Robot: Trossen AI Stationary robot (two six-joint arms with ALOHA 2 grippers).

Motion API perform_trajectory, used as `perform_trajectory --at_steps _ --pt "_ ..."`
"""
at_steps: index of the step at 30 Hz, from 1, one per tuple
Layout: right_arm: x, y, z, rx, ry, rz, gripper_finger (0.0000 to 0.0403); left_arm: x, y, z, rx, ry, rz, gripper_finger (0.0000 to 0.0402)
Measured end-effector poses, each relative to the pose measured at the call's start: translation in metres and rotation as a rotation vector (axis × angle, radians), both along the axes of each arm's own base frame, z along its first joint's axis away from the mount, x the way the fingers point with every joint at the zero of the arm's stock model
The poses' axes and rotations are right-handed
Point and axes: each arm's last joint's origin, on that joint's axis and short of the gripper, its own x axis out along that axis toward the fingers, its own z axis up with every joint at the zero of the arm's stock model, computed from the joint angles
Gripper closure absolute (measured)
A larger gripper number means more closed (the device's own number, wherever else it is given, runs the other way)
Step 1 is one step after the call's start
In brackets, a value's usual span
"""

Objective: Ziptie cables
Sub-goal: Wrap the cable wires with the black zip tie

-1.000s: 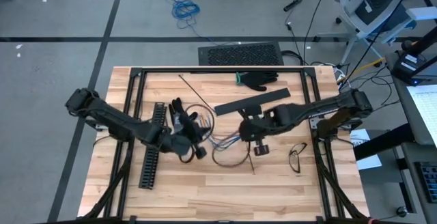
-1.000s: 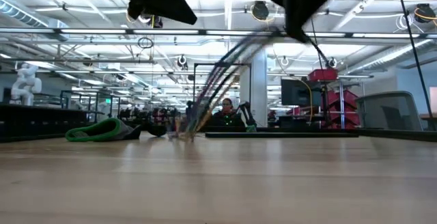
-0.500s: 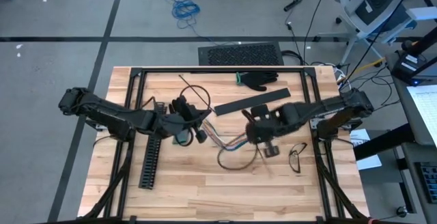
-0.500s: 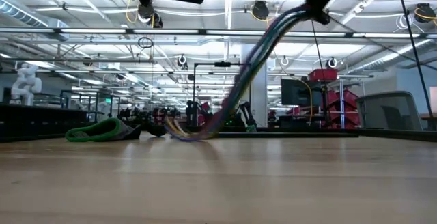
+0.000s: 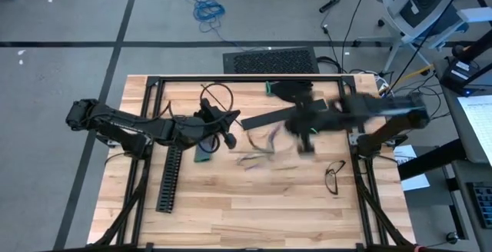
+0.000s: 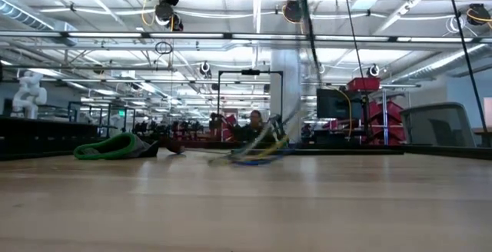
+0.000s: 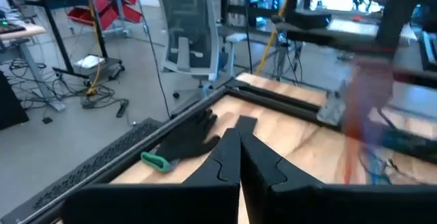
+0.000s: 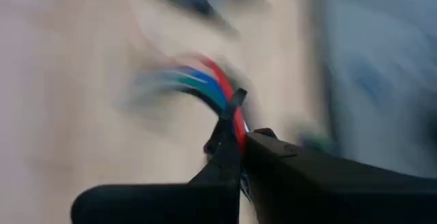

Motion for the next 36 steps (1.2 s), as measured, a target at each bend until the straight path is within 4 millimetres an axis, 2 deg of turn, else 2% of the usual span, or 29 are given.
perform_trajectory --at_steps 1,3,4,5,7,9,10,12,14,16,17,19,20,22,25,28,31,34,35,36 --pt "0.0 0.008 0.005 0.024 -0.013 0.096 0.0401 0.0 0.002 0.001 0.0 -0.01 0.007 0.0397" --pt "-0.006 0.013 -0.001 -0.071 0.121 0.173 0.0401 0.001 0.006 0.003 -0.001 -0.035 0.019 0.0397" --pt "-0.009 0.009 -0.004 -0.153 0.178 0.121 0.0401 0.001 0.007 0.003 -0.007 -0.04 0.022 0.0397" --pt "-0.007 0.001 -0.003 -0.193 0.155 0.035 0.0401 0.001 0.007 0.004 -0.008 -0.04 0.022 0.0397" --pt "-0.003 -0.006 0.004 -0.082 0.07 -0.018 0.0401 0.001 0.006 0.003 -0.007 -0.039 0.021 0.0397" --pt "-0.007 0.005 0.006 0.04 0.112 0.168 0.0401 0.002 0.008 0.005 -0.008 -0.058 0.026 0.0397" --pt "-0.009 0.009 0.002 0.012 0.158 0.206 0.0402 0.002 0.009 0.006 -0.008 -0.061 0.03 0.0397" --pt "-0.013 0.005 -0.004 -0.095 0.22 0.111 0.0402 0.002 0.01 0.006 -0.01 -0.064 0.033 0.0397" --pt "-0.01 -0.002 -0.001 -0.044 0.185 0.074 0.0402 0.002 0.01 0.006 -0.009 -0.061 0.035 0.0397" --pt "-0.012 0.004 -0.004 0.002 0.236 0.169 0.0402 0.002 0.01 0.006 -0.01 -0.064 0.034 0.0397" --pt "-0.014 0.006 -0.007 -0.034 0.278 0.18 0.0402 0.002 0.01 0.006 -0.01 -0.067 0.035 0.0397" --pt "-0.016 0.001 -0.011 -0.104 0.325 0.096 0.0402 0.002 0.013 0.006 -0.01 -0.068 0.041 0.0397" --pt "-0.014 -0.005 -0.009 -0.077 0.29 0.059 0.0402 0.002 0.013 0.006 -0.01 -0.07 0.042 0.0397" --pt "-0.009 -0.003 -0.008 -0.021 0.256 0.106 0.0402 0.002 0.013 0.006 -0.01 -0.07 0.042 0.0397" --pt "-0.01 0.004 -0.014 -0.103 0.313 0.124 0.0402 0.002 0.015 0.007 -0.009 -0.074 0.048 0.0397" --pt "-0.004 -0.001 -0.011 0.038 0.256 0.123 0.0402 0.002 0.016 0.007 -0.009 -0.074 0.05 0.0397" --pt "-0.003 0.008 -0.019 -0.137 0.318 0.116 0.0402 0.002 0.016 0.006 -0.003 -0.062 0.049 0.0397" --pt "-0.002 -0.004 -0.013 0.03 0.283 0.116 0.0402 0.003 0.02 0.01 -0.006 -0.075 0.049 0.0397" --pt "-0.001 -0.002 -0.013 0.016 0.271 0.135 0.0402 0.002 0.019 0.009 -0.005 -0.068 0.047 0.0397" --pt "-0.001 0.001 -0.016 -0.071 0.291 0.116 0.0403 0.002 0.018 0.009 -0.002 -0.064 0.043 0.0397"
